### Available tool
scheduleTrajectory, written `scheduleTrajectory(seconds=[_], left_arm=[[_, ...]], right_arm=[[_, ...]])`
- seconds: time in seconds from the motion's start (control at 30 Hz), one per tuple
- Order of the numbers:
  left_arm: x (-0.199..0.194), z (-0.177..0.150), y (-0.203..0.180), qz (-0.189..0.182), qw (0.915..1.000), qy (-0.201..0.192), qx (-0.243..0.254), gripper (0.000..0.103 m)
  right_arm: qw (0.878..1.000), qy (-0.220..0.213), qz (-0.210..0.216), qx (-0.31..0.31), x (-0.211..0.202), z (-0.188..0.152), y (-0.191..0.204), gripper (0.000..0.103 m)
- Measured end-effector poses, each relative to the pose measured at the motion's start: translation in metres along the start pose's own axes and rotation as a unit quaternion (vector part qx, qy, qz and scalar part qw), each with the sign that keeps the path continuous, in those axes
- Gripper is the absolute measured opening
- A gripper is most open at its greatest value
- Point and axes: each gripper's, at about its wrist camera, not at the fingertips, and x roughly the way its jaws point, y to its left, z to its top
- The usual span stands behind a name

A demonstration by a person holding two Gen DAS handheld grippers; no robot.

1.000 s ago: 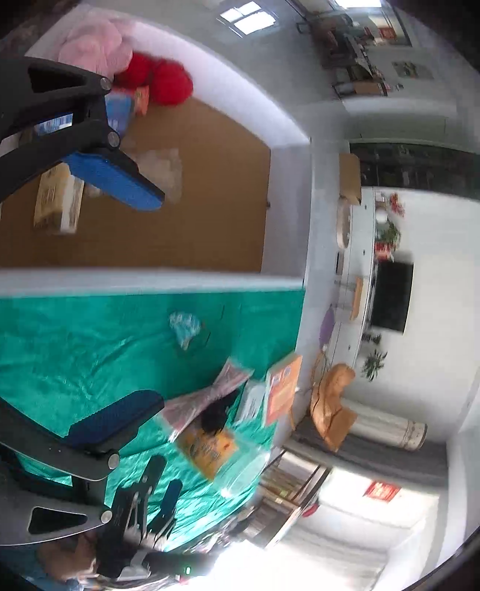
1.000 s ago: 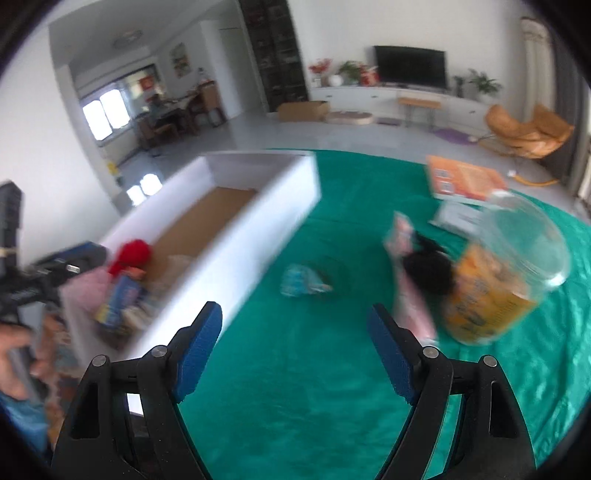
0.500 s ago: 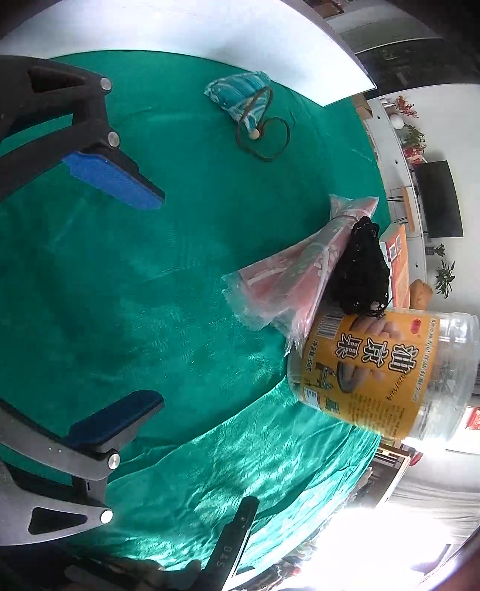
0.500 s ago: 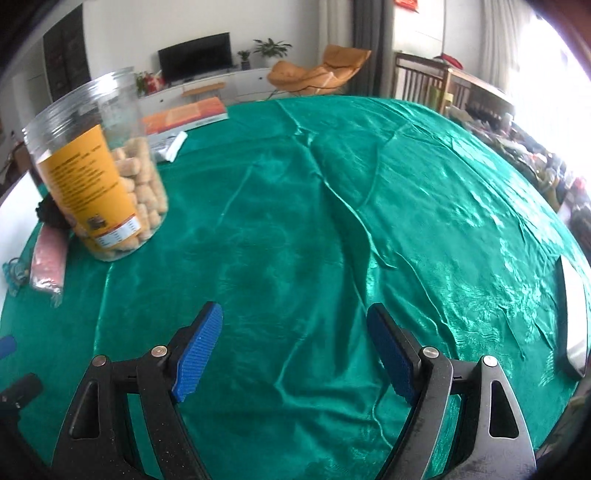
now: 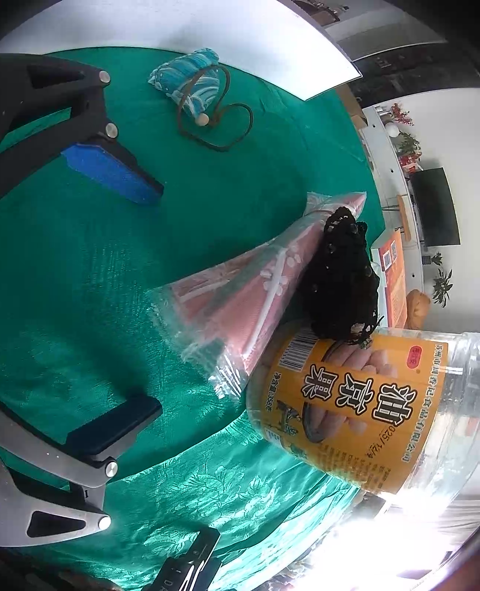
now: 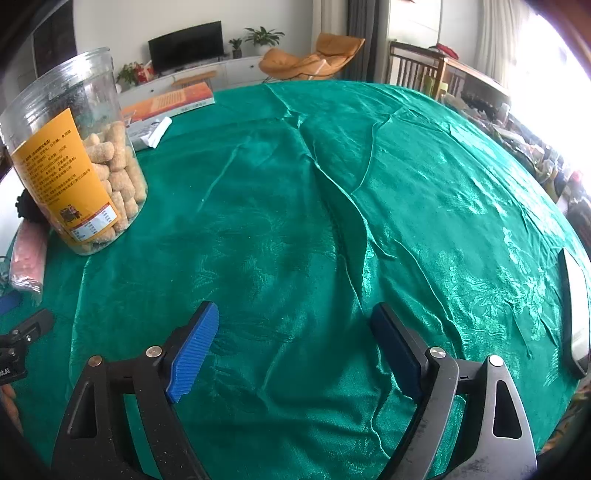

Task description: Organize soft objects

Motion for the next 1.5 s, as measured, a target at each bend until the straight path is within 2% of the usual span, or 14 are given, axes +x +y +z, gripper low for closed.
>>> scheduleTrajectory(seconds=[1.2, 1.5], left_arm=[[-0.001, -0.002, -0.002, 0.002, 1.0, 0.001, 0.001, 0.103], [0.008, 0.012, -0.003, -0.007, 0.9999, -0.001, 0.016, 0.103]], right_arm=[[1.0, 0.0, 0.0, 0.0, -0.003, 0.0, 0.001, 0.087], [1.0, 0.0, 0.0, 0.0, -0.003, 0.0, 0.001, 0.088]])
